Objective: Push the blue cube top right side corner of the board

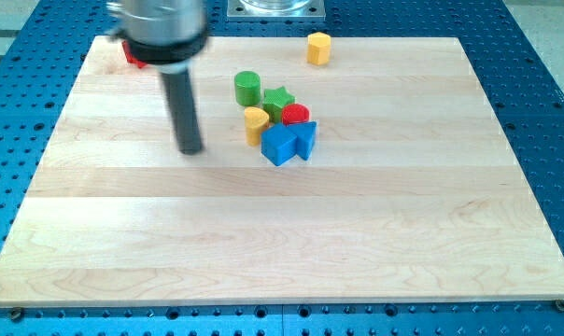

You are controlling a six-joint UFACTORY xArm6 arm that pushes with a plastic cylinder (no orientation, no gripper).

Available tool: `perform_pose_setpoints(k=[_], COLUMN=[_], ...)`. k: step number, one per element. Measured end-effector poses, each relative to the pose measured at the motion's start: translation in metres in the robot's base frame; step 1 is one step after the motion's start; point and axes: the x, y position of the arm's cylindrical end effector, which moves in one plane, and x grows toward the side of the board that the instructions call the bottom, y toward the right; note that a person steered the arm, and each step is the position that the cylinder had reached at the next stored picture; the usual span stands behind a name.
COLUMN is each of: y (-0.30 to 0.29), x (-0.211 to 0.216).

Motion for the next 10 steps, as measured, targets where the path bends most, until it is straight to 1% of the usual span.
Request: perform_pose_setpoints(k=[1,2,3,4,5,6,7,8,9,10], y=[0.074,0.142,0.180,0.113,0.140,0.229,0.250,0.253,0.244,0.241], x=[0.001,0.014,0.034,0.053,0.081,0.092,0.035,-0.014,-0.007,-0.028])
